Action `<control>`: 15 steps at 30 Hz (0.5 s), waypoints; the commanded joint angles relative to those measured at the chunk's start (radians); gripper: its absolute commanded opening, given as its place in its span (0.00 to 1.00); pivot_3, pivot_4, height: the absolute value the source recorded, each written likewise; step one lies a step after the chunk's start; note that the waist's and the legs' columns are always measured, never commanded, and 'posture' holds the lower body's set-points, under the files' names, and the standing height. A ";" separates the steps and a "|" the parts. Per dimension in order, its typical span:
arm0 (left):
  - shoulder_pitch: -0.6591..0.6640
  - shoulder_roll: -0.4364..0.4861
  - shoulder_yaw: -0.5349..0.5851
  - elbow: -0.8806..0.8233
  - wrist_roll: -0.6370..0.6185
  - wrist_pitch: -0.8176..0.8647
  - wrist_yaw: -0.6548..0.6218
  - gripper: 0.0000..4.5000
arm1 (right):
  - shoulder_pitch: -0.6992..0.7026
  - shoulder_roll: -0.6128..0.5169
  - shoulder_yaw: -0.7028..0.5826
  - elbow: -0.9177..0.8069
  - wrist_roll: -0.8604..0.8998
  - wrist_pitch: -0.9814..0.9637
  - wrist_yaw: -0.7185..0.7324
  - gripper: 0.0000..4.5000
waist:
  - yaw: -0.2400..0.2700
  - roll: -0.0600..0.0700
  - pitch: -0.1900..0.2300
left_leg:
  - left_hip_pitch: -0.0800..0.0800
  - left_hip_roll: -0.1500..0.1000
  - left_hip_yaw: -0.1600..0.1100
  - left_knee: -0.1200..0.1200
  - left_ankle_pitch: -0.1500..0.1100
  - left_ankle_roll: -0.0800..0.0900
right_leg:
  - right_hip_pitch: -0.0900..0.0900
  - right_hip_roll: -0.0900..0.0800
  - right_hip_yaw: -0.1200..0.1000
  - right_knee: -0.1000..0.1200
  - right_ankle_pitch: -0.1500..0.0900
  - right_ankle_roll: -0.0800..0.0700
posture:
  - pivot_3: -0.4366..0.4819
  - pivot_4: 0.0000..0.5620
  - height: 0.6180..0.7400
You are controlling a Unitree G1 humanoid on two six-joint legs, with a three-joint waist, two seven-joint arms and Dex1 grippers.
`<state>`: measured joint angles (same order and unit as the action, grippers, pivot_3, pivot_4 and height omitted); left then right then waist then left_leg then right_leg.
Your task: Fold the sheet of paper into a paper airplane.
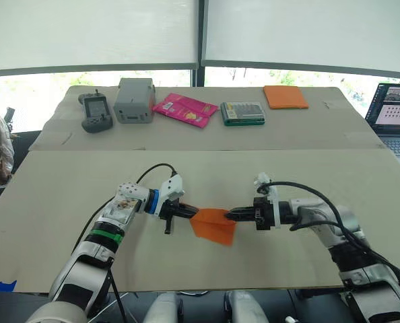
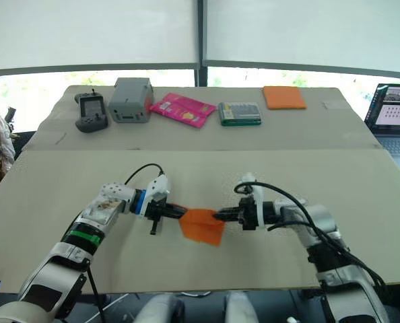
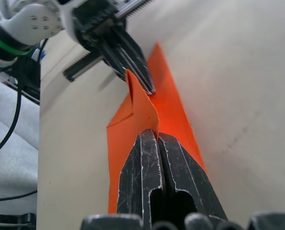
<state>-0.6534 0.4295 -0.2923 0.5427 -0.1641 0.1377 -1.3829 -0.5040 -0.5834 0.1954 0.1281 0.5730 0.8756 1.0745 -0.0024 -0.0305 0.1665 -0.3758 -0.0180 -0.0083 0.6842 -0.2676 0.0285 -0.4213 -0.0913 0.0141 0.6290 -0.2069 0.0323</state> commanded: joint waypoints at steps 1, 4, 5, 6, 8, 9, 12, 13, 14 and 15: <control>0.009 0.000 -0.013 0.044 0.048 -0.021 0.029 0.00 | -0.025 -0.005 0.000 0.026 -0.018 0.046 -0.010 0.01 | 0.000 0.000 0.000 | 0.000 0.000 0.000 0.000 0.000 0.000 | 0.000 0.000 0.000 0.000 0.000 0.000 | 0.48 0.27 1.00; -0.004 -0.006 0.007 0.071 0.051 -0.045 0.062 0.00 | -0.024 -0.021 0.029 0.031 -0.039 0.061 0.012 0.01 | 0.003 0.000 -0.001 | 0.001 0.000 0.000 0.000 0.000 0.000 | 0.001 0.000 0.000 0.000 0.000 0.000 | 0.48 0.27 1.00; -0.007 -0.006 0.010 0.076 0.051 -0.052 0.064 0.00 | -0.025 -0.020 0.028 0.035 -0.040 0.069 0.010 0.01 | 0.003 0.000 -0.001 | 0.001 0.000 0.000 0.001 0.000 0.000 | 0.001 0.000 0.000 0.000 0.000 0.000 | 0.48 0.27 1.00; -0.008 -0.006 0.014 0.078 0.047 -0.057 0.066 0.00 | -0.025 -0.017 0.028 0.041 -0.046 0.065 0.007 0.01 | 0.003 0.000 -0.002 | 0.001 0.000 0.000 0.001 0.000 0.000 | 0.001 0.000 0.000 0.000 0.000 0.000 | 0.48 0.27 1.00; -0.011 -0.007 0.025 0.081 0.039 -0.063 0.072 0.00 | -0.027 -0.011 0.026 0.053 -0.055 0.064 0.003 0.01 | 0.003 0.000 -0.002 | 0.001 0.000 0.000 0.001 0.000 0.000 | 0.001 0.000 0.000 0.000 0.000 0.000 | 0.48 0.27 1.00; -0.015 -0.006 0.032 0.084 0.035 -0.067 0.077 0.00 | -0.029 -0.009 0.025 0.059 -0.059 0.061 0.006 0.01 | 0.003 0.000 -0.002 | 0.001 0.000 0.000 0.001 0.000 0.000 | 0.001 0.000 0.000 0.000 0.000 0.001 | 0.48 0.27 1.00; -0.021 -0.003 0.047 0.088 0.029 -0.082 0.082 0.00 | -0.034 -0.005 0.022 0.068 -0.059 0.062 0.014 0.01 | 0.002 -0.001 -0.003 | 0.001 0.000 0.000 0.001 0.000 0.000 | 0.001 0.000 0.000 0.000 0.000 0.001 | 0.48 0.27 1.00; -0.022 -0.001 0.058 0.083 0.021 -0.093 0.079 0.00 | -0.036 -0.006 0.023 0.070 -0.060 0.062 0.018 0.01 | 0.002 -0.001 -0.003 | 0.001 0.000 0.000 0.001 0.000 0.000 | 0.001 0.000 0.000 0.000 0.000 0.001 | 0.48 0.27 1.00; -0.023 0.001 0.066 0.079 0.015 -0.102 0.077 0.00 | -0.038 -0.007 0.023 0.072 -0.060 0.063 0.020 0.01 | 0.002 -0.001 -0.003 | 0.001 0.000 0.000 0.001 0.000 0.000 | 0.001 0.000 0.000 0.000 0.000 0.001 | 0.48 0.27 1.00; -0.023 0.002 0.079 0.067 0.001 -0.108 0.070 0.00 | -0.039 -0.007 0.024 0.072 -0.061 0.064 0.022 0.01 | 0.001 -0.001 -0.003 | 0.000 0.000 0.000 0.001 0.000 0.000 | 0.001 0.000 0.000 0.000 0.000 0.001 | 0.48 0.27 1.00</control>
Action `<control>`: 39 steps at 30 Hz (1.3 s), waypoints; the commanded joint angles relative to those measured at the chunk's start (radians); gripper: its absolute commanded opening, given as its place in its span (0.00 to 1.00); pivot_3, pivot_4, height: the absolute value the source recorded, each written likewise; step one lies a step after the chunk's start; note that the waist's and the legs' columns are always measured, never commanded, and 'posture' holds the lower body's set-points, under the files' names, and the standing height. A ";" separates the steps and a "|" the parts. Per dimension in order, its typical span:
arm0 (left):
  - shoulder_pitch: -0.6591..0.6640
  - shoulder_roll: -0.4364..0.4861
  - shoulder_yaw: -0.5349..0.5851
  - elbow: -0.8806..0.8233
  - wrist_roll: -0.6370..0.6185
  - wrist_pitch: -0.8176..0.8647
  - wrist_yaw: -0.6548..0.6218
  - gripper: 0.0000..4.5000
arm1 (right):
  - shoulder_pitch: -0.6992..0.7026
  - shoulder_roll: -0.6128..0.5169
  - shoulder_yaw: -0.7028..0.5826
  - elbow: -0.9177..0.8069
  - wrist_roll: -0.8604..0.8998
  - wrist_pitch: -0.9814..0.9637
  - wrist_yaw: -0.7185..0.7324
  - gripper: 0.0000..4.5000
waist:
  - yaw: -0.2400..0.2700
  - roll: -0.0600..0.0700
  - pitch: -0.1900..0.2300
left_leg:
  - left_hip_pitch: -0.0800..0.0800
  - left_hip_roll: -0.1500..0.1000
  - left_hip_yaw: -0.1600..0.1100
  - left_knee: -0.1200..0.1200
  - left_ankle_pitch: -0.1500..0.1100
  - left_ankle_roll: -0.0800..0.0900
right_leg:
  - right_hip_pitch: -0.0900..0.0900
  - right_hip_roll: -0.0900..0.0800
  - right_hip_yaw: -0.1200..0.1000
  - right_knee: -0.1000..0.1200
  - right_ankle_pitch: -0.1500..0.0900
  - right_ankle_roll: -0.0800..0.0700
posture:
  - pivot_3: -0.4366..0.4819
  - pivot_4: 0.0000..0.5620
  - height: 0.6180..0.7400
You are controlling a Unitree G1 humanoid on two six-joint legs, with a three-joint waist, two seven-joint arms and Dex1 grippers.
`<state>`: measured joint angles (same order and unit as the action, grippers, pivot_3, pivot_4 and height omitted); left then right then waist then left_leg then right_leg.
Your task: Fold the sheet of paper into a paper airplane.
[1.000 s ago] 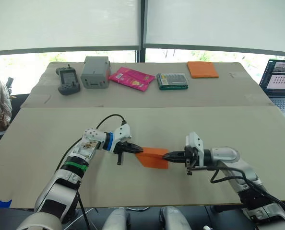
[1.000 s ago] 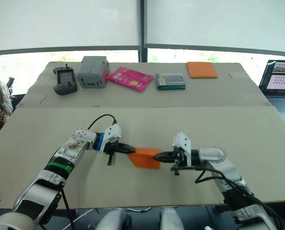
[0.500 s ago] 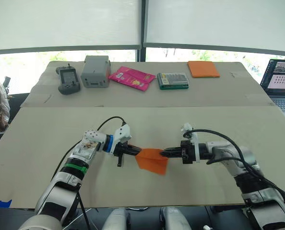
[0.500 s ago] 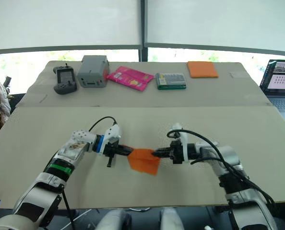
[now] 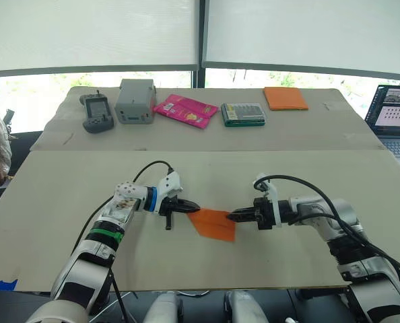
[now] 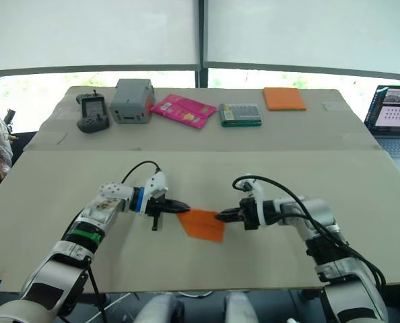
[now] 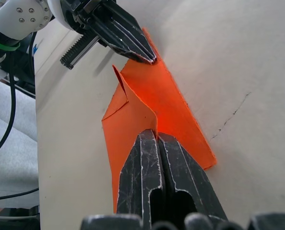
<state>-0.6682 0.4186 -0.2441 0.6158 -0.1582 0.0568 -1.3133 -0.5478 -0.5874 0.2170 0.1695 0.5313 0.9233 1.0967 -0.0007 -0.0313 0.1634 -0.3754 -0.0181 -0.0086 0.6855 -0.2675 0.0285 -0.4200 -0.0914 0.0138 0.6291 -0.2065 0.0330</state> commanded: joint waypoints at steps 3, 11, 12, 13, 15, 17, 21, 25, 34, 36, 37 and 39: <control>0.017 0.009 0.090 -0.157 -0.136 0.040 -0.083 0.00 | 0.006 -0.010 0.015 0.029 -0.026 0.019 0.015 0.01 | -0.003 0.000 0.000 | -0.002 0.000 0.000 0.000 0.000 0.000 | -0.002 0.000 0.000 0.000 0.000 0.000 | 0.48 0.27 1.00; 0.085 0.030 0.050 -0.332 -0.139 0.086 -0.104 0.00 | 0.011 -0.011 0.027 0.032 -0.057 0.000 0.026 0.01 | -0.002 0.000 0.000 | -0.004 0.000 -0.002 0.001 0.000 0.000 | -0.002 -0.001 -0.001 -0.001 0.000 0.001 | 0.48 0.27 1.00; 0.086 0.030 0.033 -0.307 -0.107 0.045 -0.099 0.00 | 0.011 -0.009 0.025 0.032 -0.059 0.001 0.026 0.01 | -0.002 0.000 0.000 | -0.003 0.000 -0.002 0.001 0.000 0.000 | -0.001 -0.001 -0.001 -0.001 0.000 0.001 | 0.48 0.27 1.00; 0.087 0.028 0.022 -0.289 -0.087 0.016 -0.096 0.00 | 0.012 -0.008 0.023 0.032 -0.062 0.002 0.026 0.01 | -0.001 0.000 0.000 | -0.003 0.000 -0.001 0.001 0.000 0.000 | -0.001 -0.001 -0.001 -0.001 0.000 0.001 | 0.48 0.27 1.00; 0.076 0.005 0.014 -0.241 -0.067 -0.021 -0.077 0.00 | 0.014 -0.007 0.023 0.029 -0.072 -0.014 0.025 0.01 | -0.001 0.000 0.000 | -0.003 0.000 -0.001 0.001 0.000 0.000 | -0.001 -0.001 -0.001 -0.002 0.000 0.001 | 0.48 0.27 1.00; 0.063 -0.016 0.002 -0.195 -0.041 -0.053 -0.063 0.00 | 0.018 -0.007 0.017 0.023 -0.073 -0.017 0.023 0.01 | -0.001 0.000 0.000 | -0.004 0.000 -0.001 0.001 0.000 0.000 | -0.001 -0.001 -0.001 -0.001 0.000 0.001 | 0.48 0.27 1.00; 0.039 -0.048 -0.025 -0.130 0.006 -0.097 -0.046 0.00 | 0.023 -0.014 0.007 0.017 -0.073 -0.014 0.022 0.01 | 0.000 0.000 0.000 | -0.004 0.000 -0.001 0.002 0.000 0.000 | -0.001 -0.001 -0.001 -0.001 0.001 0.001 | 0.48 0.27 1.00; 0.018 -0.064 -0.039 -0.072 0.040 -0.126 -0.034 0.00 | 0.030 -0.025 -0.002 0.009 -0.074 -0.020 0.023 0.01 | 0.003 0.000 0.000 | -0.004 0.000 -0.002 0.003 0.000 0.000 | -0.001 -0.001 -0.001 -0.001 0.001 0.001 | 0.48 0.27 1.00; 0.021 -0.064 -0.047 -0.029 0.047 -0.126 -0.056 0.00 | 0.032 -0.033 -0.107 -0.028 -0.026 -0.050 0.005 0.29 | 0.010 0.000 0.000 | -0.010 0.000 -0.003 0.008 -0.002 0.003 | -0.003 -0.001 -0.003 -0.001 0.001 0.002 | 0.48 0.27 1.00; 0.025 -0.064 -0.045 -0.031 0.042 -0.114 -0.061 0.00 | 0.040 -0.056 -0.122 -0.061 -0.044 -0.100 0.010 0.44 | 0.009 0.001 0.000 | -0.010 -0.001 -0.002 0.009 -0.002 0.004 | -0.004 -0.001 -0.002 -0.001 0.001 0.002 | 0.48 0.27 1.00; 0.027 -0.064 -0.045 -0.034 0.040 -0.109 -0.063 0.00 | 0.049 -0.066 -0.123 -0.080 -0.055 -0.126 0.012 0.53 | 0.009 0.001 0.000 | -0.010 -0.001 -0.002 0.009 -0.002 0.004 | -0.004 -0.001 -0.002 -0.001 0.001 0.002 | 0.48 0.27 1.00; 0.032 -0.065 -0.044 -0.037 0.038 -0.107 -0.063 0.00 | 0.069 -0.076 -0.148 -0.142 -0.069 -0.204 -0.003 0.59 | 0.009 0.001 0.000 | -0.011 0.000 -0.003 0.008 -0.002 0.004 | -0.004 -0.001 -0.002 -0.002 0.001 0.002 | 0.48 0.27 1.00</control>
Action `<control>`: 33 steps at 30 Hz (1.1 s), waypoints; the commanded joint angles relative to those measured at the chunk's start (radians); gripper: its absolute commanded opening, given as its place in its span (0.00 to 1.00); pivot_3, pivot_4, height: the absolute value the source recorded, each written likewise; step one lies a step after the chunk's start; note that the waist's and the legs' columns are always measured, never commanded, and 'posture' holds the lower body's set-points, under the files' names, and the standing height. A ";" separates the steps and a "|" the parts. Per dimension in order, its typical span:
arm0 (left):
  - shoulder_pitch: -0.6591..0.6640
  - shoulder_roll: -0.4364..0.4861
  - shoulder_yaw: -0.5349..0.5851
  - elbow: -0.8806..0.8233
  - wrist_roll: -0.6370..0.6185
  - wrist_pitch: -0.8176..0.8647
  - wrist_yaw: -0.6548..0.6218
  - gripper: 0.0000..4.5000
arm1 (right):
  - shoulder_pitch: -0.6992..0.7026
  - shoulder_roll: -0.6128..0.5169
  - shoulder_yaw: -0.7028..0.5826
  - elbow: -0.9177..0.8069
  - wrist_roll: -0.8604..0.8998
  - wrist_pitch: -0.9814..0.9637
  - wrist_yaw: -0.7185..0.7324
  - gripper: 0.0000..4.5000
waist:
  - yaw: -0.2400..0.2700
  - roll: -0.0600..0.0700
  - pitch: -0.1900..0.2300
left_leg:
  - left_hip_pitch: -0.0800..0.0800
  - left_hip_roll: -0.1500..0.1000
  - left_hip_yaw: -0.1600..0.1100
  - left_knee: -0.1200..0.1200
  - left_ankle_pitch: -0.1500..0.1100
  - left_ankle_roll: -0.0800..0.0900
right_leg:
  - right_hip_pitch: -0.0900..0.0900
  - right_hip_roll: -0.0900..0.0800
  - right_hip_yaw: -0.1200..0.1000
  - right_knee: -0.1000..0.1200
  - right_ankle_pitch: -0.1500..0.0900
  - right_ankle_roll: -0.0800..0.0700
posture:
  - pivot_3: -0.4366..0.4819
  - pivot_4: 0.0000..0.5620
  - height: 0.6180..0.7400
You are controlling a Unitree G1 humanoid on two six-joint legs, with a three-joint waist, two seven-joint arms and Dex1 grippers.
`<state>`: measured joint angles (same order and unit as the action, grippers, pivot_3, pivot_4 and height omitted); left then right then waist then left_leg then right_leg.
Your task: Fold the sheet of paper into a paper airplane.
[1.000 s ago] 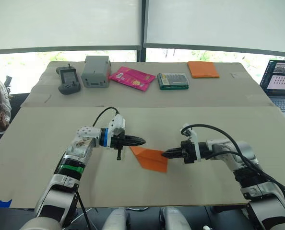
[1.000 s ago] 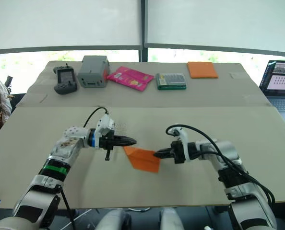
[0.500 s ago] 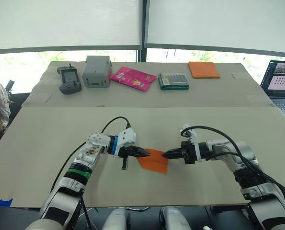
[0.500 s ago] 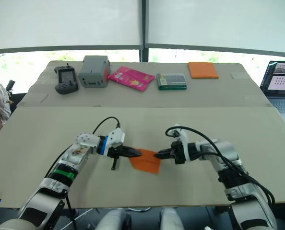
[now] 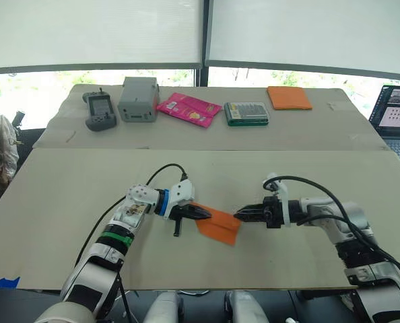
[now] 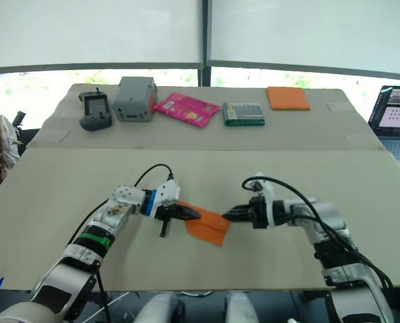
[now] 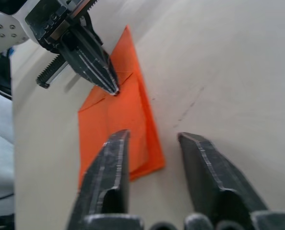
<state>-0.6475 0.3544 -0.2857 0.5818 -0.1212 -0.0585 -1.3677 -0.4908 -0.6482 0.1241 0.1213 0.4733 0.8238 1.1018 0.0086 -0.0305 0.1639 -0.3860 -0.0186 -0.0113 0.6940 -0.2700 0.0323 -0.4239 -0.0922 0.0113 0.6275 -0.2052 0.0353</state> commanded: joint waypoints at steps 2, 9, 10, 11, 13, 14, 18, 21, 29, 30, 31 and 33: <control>0.014 -0.001 -0.001 -0.004 0.000 0.009 -0.008 0.00 | 0.037 -0.003 -0.085 -0.180 -0.006 -0.151 -0.039 0.59 | -0.001 0.000 0.000 | 0.000 0.000 0.000 0.000 0.000 0.000 | 0.000 0.000 0.000 0.000 0.000 0.000 | 0.48 0.27 1.00; 0.005 -0.010 0.005 0.011 -0.005 0.018 -0.013 0.00 | 0.189 0.076 0.028 -0.440 -0.129 -0.259 -0.210 0.26 | -0.002 0.000 0.000 | 0.000 0.000 0.000 0.000 0.000 0.000 | 0.000 0.000 0.000 0.000 0.000 0.000 | 0.48 0.27 1.00; 0.002 -0.010 0.006 0.016 -0.006 0.019 -0.016 0.00 | 0.204 0.088 0.044 -0.446 -0.151 -0.275 -0.232 0.18 | -0.002 0.000 0.000 | 0.000 0.000 0.000 0.000 0.000 0.000 | 0.000 0.000 0.000 0.000 0.000 0.000 | 0.48 0.27 1.00; -0.001 -0.010 0.008 0.019 -0.007 0.020 -0.019 0.00 | 0.215 0.097 0.059 -0.445 -0.175 -0.289 -0.251 0.09 | -0.002 0.000 0.000 | 0.000 0.000 0.000 0.000 0.000 0.000 | 0.000 0.000 0.000 0.000 0.000 0.000 | 0.48 0.27 1.00; -0.006 -0.008 0.005 0.024 -0.011 0.030 -0.045 0.00 | 0.242 0.121 0.100 -0.421 -0.231 -0.322 -0.297 0.02 | -0.002 0.000 0.000 | 0.000 0.000 0.000 0.000 0.000 0.000 | 0.000 0.000 0.000 0.000 0.000 0.000 | 0.48 0.27 1.00; -0.008 -0.006 0.003 0.025 -0.011 0.034 -0.055 0.00 | 0.261 0.143 0.109 -0.408 -0.240 -0.328 -0.320 0.02 | -0.002 0.000 0.000 | 0.000 -0.001 0.001 0.001 0.000 0.000 | 0.000 0.000 0.000 0.000 0.000 0.000 | 0.48 0.27 1.00; -0.007 -0.003 0.004 0.025 -0.008 0.038 -0.071 0.00 | 0.309 0.178 0.127 -0.374 -0.270 -0.352 -0.355 0.02 | -0.002 0.000 0.000 | 0.000 -0.001 0.000 0.000 0.000 0.000 | 0.000 0.001 0.000 0.000 0.000 0.000 | 0.48 0.27 1.00; -0.008 -0.007 0.002 0.032 -0.003 0.036 -0.078 0.00 | 0.360 0.166 0.160 -0.334 -0.320 -0.402 -0.360 0.02 | -0.003 0.000 0.000 | 0.001 -0.001 0.001 0.000 0.000 0.000 | 0.001 0.001 0.000 0.000 0.000 0.000 | 0.48 0.27 1.00; -0.037 -0.021 0.010 0.092 0.005 0.009 -0.075 0.00 | 0.515 0.104 0.042 -0.324 -0.315 -0.490 -0.388 0.02 | 0.004 0.000 -0.002 | 0.003 -0.001 0.000 0.000 0.000 0.001 | 0.004 0.000 0.000 -0.001 -0.001 0.001 | 0.48 0.27 1.00; -0.041 -0.023 0.012 0.101 0.006 0.004 -0.074 0.00 | 0.540 0.099 0.016 -0.317 -0.312 -0.520 -0.396 0.02 | 0.005 0.000 -0.002 | 0.003 -0.001 0.000 0.001 -0.001 0.001 | 0.005 0.000 0.000 -0.002 -0.001 0.001 | 0.48 0.27 1.00; -0.046 -0.026 0.016 0.112 0.005 -0.001 -0.070 0.00 | 0.571 0.092 -0.009 -0.307 -0.310 -0.555 -0.397 0.02 | 0.006 0.000 -0.002 | 0.003 -0.001 0.000 0.001 -0.001 0.001 | 0.005 0.000 0.000 -0.002 -0.001 0.001 | 0.48 0.27 1.00; -0.055 -0.034 0.020 0.133 0.006 -0.011 -0.063 0.00 | 0.622 0.076 -0.031 -0.288 -0.320 -0.645 -0.383 0.02 | 0.006 0.000 -0.003 | 0.004 -0.001 0.000 0.001 -0.001 0.001 | 0.006 0.000 0.000 -0.002 -0.001 0.002 | 0.48 0.27 1.00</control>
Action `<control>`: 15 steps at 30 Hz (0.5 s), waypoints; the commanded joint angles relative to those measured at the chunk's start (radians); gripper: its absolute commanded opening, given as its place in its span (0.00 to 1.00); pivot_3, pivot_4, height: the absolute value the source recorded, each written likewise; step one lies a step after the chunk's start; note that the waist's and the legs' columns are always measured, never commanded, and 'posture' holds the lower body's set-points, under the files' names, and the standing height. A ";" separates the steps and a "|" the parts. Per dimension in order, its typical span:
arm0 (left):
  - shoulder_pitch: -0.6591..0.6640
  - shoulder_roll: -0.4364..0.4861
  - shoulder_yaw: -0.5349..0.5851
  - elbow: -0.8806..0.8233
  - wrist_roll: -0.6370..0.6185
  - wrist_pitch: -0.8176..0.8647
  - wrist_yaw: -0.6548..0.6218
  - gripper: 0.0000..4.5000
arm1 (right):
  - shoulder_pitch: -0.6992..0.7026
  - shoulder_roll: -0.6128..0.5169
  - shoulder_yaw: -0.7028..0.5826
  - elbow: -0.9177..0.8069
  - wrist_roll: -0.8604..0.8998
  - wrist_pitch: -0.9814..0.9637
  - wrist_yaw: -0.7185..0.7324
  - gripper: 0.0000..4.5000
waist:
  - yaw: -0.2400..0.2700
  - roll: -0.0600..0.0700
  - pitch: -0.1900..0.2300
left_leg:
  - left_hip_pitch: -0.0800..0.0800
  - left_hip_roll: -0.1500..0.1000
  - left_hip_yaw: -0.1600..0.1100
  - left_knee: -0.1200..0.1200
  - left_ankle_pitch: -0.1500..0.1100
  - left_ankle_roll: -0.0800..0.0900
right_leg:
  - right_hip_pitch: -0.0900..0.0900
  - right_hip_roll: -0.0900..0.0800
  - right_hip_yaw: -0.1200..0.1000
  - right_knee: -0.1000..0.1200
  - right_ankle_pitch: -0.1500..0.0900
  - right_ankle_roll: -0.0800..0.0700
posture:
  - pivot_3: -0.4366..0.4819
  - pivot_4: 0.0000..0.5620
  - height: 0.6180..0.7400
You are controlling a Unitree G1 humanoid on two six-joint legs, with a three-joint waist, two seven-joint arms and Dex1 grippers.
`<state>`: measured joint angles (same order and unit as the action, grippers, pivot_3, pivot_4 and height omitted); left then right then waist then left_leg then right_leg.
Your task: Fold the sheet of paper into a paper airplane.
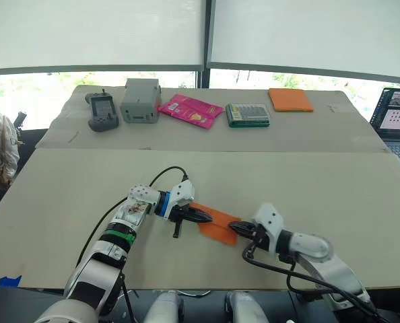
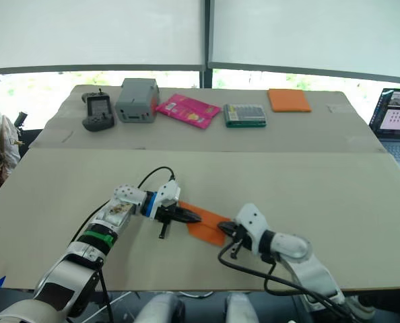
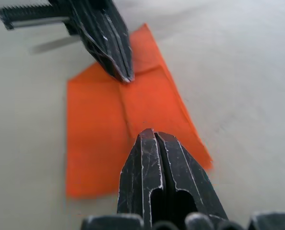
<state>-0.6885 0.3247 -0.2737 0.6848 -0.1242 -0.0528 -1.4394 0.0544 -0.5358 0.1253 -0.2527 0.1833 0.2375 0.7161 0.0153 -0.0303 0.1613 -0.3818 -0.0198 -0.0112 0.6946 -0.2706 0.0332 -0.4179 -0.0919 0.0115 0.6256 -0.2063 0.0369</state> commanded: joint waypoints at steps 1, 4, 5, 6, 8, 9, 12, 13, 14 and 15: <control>-0.016 -0.008 0.009 0.038 0.010 -0.022 0.011 0.00 | 0.097 -0.042 -0.040 0.095 -0.035 -0.095 0.009 0.02 | -0.002 0.000 0.000 | 0.000 0.000 0.000 0.000 0.000 0.000 | 0.000 0.000 0.000 0.000 0.000 0.000 | 0.48 0.27 1.00; -0.019 -0.016 0.010 0.048 0.010 -0.030 0.011 0.00 | 0.113 -0.046 -0.063 0.103 -0.023 -0.175 0.018 0.02 | -0.001 0.000 -0.001 | 0.002 0.000 0.000 0.000 0.000 0.000 | 0.002 0.000 0.000 0.000 -0.001 0.002 | 0.48 0.27 1.00; -0.019 -0.017 0.011 0.049 0.010 -0.031 0.011 0.00 | 0.109 -0.043 -0.071 0.097 -0.013 -0.193 0.020 0.02 | -0.001 0.000 -0.001 | 0.002 0.000 0.000 0.000 0.000 0.000 | 0.002 0.000 0.000 0.000 -0.001 0.002 | 0.48 0.27 1.00; -0.017 -0.018 0.012 0.046 0.010 -0.030 0.011 0.00 | 0.089 -0.035 -0.083 0.072 0.004 -0.214 0.021 0.02 | -0.001 0.000 -0.001 | 0.002 0.000 0.000 0.000 0.000 0.000 | 0.002 0.000 0.000 0.000 -0.001 0.002 | 0.48 0.27 1.00; -0.011 -0.019 0.013 0.040 0.010 -0.029 0.010 0.00 | 0.036 -0.014 -0.094 0.013 0.033 -0.226 0.016 0.02 | -0.002 0.000 0.000 | 0.002 0.000 0.000 0.000 0.000 0.000 | 0.002 0.000 0.000 0.000 -0.001 0.002 | 0.48 0.27 1.00; -0.007 -0.018 0.014 0.035 0.010 -0.028 0.009 0.00 | -0.006 -0.001 -0.088 -0.024 0.042 -0.225 0.009 0.02 | -0.004 0.000 0.000 | 0.001 0.000 0.000 0.000 0.000 0.000 | 0.001 0.000 0.001 0.000 -0.001 0.001 | 0.48 0.27 1.00; 0.000 -0.018 0.016 0.029 0.010 -0.026 0.013 0.00 | -0.088 0.014 -0.011 -0.053 -0.025 -0.216 0.010 0.02 | -0.010 0.001 -0.001 | -0.002 0.001 0.001 0.000 0.000 0.000 | -0.003 0.000 0.002 0.002 0.000 0.001 | 0.48 0.27 1.00; 0.002 -0.017 0.017 0.027 0.010 -0.025 0.014 0.00 | -0.107 0.014 0.024 -0.045 -0.068 -0.224 0.011 0.02 | -0.010 0.001 -0.001 | -0.001 0.001 0.001 0.000 0.000 0.000 | -0.003 0.001 0.002 0.002 -0.001 0.001 | 0.48 0.27 1.00; 0.003 -0.017 0.017 0.025 0.011 -0.024 0.015 0.00 | -0.123 0.017 0.057 -0.035 -0.104 -0.227 0.009 0.02 | -0.010 0.001 -0.001 | -0.001 0.000 0.001 0.000 0.000 0.000 | -0.003 0.002 0.002 0.002 -0.001 0.001 | 0.48 0.27 1.00; 0.005 -0.015 0.018 0.024 0.011 -0.023 0.017 0.00 | -0.137 0.027 0.088 -0.016 -0.138 -0.231 0.000 0.02 | -0.009 0.001 -0.001 | -0.002 0.000 0.001 0.000 0.000 0.000 | -0.003 0.002 0.001 0.002 -0.001 0.001 | 0.48 0.27 1.00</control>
<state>-0.6974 0.3060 -0.2528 0.7165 -0.1217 -0.0828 -1.4271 -0.0938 -0.5174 0.1736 -0.2734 0.0905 0.0220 0.7202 0.0067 -0.0296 0.1608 -0.3838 -0.0196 -0.0118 0.6943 -0.2707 0.0334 -0.4212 -0.0896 0.0122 0.6272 -0.2071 0.0375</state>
